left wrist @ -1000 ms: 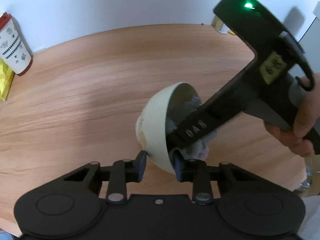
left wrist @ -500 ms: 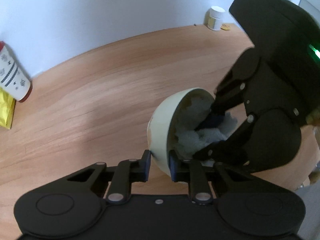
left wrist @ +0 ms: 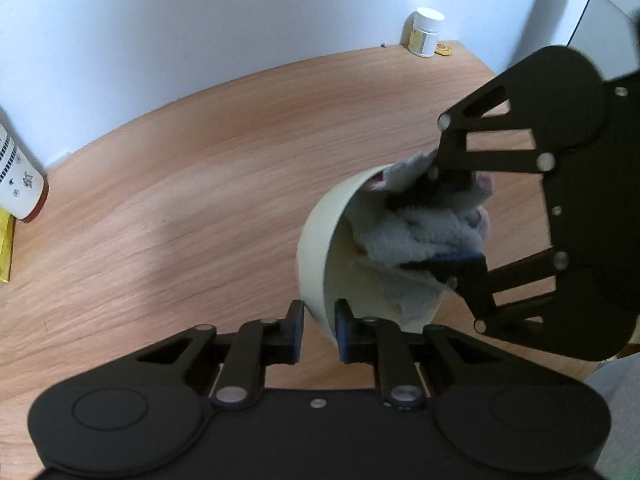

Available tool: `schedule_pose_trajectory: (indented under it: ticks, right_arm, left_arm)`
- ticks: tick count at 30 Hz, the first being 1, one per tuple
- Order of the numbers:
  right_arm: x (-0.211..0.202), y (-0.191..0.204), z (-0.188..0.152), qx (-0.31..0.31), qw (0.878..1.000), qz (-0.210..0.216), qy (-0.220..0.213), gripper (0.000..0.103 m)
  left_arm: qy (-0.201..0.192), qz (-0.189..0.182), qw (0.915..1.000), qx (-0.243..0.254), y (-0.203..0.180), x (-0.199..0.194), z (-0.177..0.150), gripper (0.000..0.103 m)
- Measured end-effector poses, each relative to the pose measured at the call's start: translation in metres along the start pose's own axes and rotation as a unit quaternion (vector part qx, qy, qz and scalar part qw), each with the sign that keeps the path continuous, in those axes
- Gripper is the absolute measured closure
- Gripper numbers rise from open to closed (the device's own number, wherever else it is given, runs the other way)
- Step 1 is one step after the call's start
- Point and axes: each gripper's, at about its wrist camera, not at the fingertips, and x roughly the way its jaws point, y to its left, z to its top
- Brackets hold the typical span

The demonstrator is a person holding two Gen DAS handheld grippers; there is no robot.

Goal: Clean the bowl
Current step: 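Keep wiping the bowl interior with the cloth in the right gripper while the left holds the bowl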

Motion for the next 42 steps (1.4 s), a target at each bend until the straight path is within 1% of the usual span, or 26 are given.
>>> schedule_pose_trajectory:
  ticks: [3,6,8,12,13,18,20,22,24,28,32,34,36,39,42]
  right_arm:
    - [-0.006,0.002,0.0,-0.013,0.999,-0.032,-0.019,0.069]
    - [-0.006,0.0,0.001,-0.015,0.998,-0.044,-0.03,0.069]
    - [-0.004,-0.003,0.002,-0.016,0.998,-0.049,-0.042,0.069]
    - [0.0,-0.006,0.004,-0.025,0.996,-0.048,-0.065,0.069]
    - [0.002,-0.006,0.004,-0.027,0.996,-0.046,-0.07,0.069]
    - [0.01,-0.01,0.006,-0.031,0.995,-0.03,-0.089,0.069]
    - [0.012,-0.009,0.008,-0.029,0.995,-0.021,-0.094,0.069]
    - [0.013,-0.009,0.01,-0.017,0.994,-0.006,-0.103,0.069]
    - [0.014,-0.009,0.01,-0.01,0.993,0.014,-0.12,0.068]
    - [0.021,-0.006,0.012,-0.003,0.99,0.035,-0.133,0.067]
    - [0.023,-0.011,0.013,0.012,0.989,0.061,-0.134,0.067]
    - [0.025,-0.014,0.016,0.017,0.989,0.081,-0.124,0.067]
    - [0.024,-0.012,0.018,0.017,0.989,0.092,-0.116,0.067]
    - [0.021,-0.007,0.02,0.01,0.99,0.115,-0.085,0.068]
    - [0.018,-0.004,0.02,0.009,0.99,0.126,-0.059,0.068]
  left_arm:
    - [-0.001,-0.008,1.0,-0.004,0.008,0.005,0.001,0.088]
    - [-0.005,-0.015,0.9999,-0.006,0.009,0.0,0.0,0.088]
    - [-0.007,-0.018,0.9998,-0.005,0.014,0.003,-0.001,0.088]
    - [-0.02,-0.021,0.9996,0.005,0.019,0.005,-0.003,0.089]
    - [-0.026,-0.023,0.9993,0.011,0.018,0.003,-0.004,0.089]
    - [-0.028,-0.032,0.9991,0.007,0.022,0.002,-0.001,0.089]
    - [-0.027,-0.033,0.999,0.016,0.022,0.001,-0.001,0.089]
    - [-0.029,-0.033,0.9987,0.027,0.021,0.001,0.0,0.089]
    - [-0.032,-0.036,0.9985,0.024,0.022,-0.001,0.0,0.089]
    - [-0.029,-0.038,0.9987,0.018,0.026,0.001,0.0,0.089]
    - [-0.024,-0.041,0.9989,-0.006,0.029,0.003,-0.002,0.092]
    - [-0.022,-0.039,0.9987,-0.026,0.032,0.005,-0.002,0.095]
    - [-0.022,-0.041,0.9982,-0.038,0.035,0.007,0.0,0.096]
    - [-0.025,-0.045,0.9976,-0.046,0.036,0.007,0.001,0.098]
    - [-0.024,-0.041,0.998,-0.042,0.034,0.007,0.004,0.098]
